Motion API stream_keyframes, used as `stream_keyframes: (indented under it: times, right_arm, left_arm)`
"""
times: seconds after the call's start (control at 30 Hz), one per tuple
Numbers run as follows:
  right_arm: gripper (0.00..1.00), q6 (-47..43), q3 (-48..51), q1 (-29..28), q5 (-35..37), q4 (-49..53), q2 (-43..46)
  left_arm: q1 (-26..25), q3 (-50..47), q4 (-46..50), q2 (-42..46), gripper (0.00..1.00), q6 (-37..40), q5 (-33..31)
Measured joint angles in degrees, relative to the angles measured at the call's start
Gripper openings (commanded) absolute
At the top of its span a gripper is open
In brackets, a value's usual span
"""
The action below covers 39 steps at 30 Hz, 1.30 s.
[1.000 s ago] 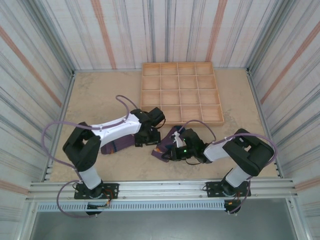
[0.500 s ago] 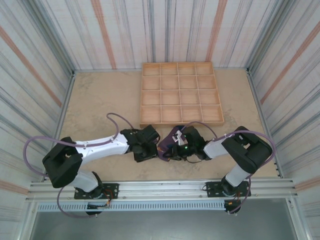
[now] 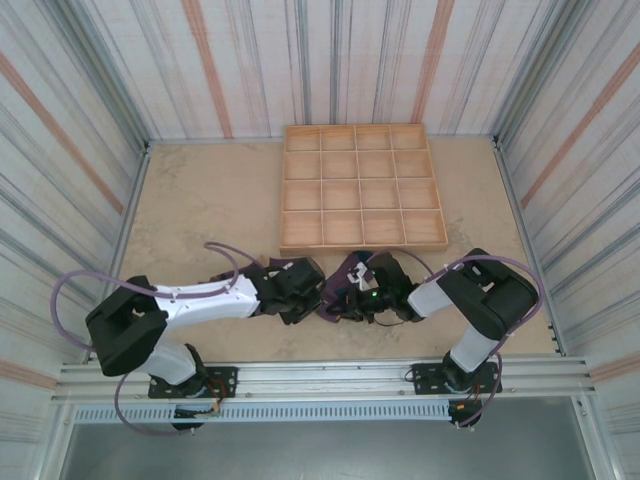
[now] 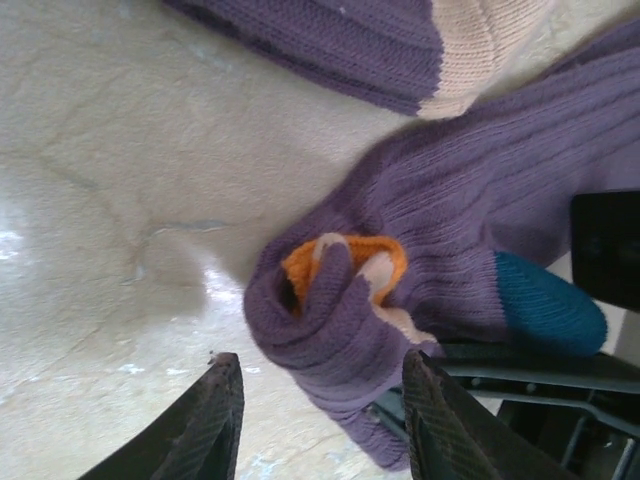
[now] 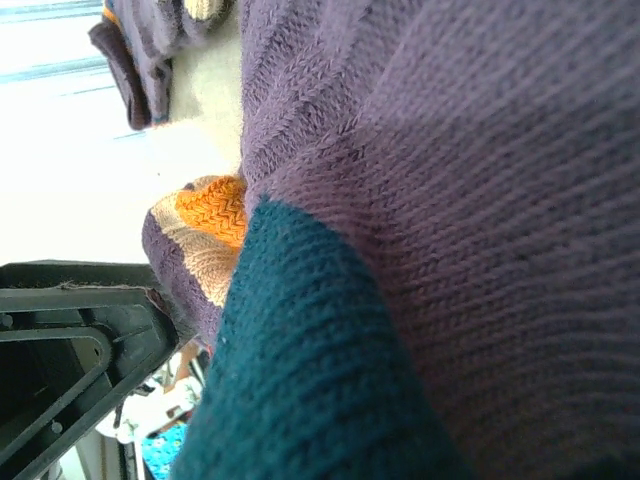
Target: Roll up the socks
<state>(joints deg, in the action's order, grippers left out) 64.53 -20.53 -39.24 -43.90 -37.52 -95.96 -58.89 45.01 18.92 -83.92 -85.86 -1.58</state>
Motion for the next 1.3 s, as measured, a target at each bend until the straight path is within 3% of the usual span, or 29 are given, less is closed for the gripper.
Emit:
stream_keyframes:
  times: [0.63, 0.77, 0.8, 0.87, 0.97, 1.13, 1.3]
  right_arm:
    - [0.0, 2.56, 1.22, 0.52, -0.28, -4.9, -1.46]
    - [0.0, 2.58, 1.7, 1.2, -0.5, -6.01, -1.62]
    - [0.0, 2.58, 1.81, 1.38, -0.52, -6.19, -1.62]
    - [0.08, 2.62, 2.1, 1.53, -0.52, -6.64, -1.55]
    - [0.18, 2.82, 2.58, 1.77, -0.04, -6.4, -0.72]
    - [0.36, 2.49, 3.28, 1.42, 3.13, -0.48, 4.85]
    - [0.51, -2.6, 2.19, -0.9, 10.14, 15.43, 17.2]
  left_arm:
    - [-1.18, -0.79, -6.47, -4.96, 0.33, -6.45, -0.7]
    - [-1.18, -0.76, -8.0, -5.86, 0.28, -7.17, -1.07]
    - [-1.16, -0.76, -8.33, -6.05, 0.22, -7.41, -1.09]
    - [-1.07, -0.59, -8.57, -6.29, 0.1, -8.0, -1.09]
    - [-0.81, -0.33, -8.5, -6.43, 0.0, -8.0, -0.79]
    - [-0.7, 0.44, -7.34, -6.6, 0.0, -7.26, 0.57]
    - [-0.7, 2.56, -1.99, -6.64, 0.0, -5.35, 1.57]
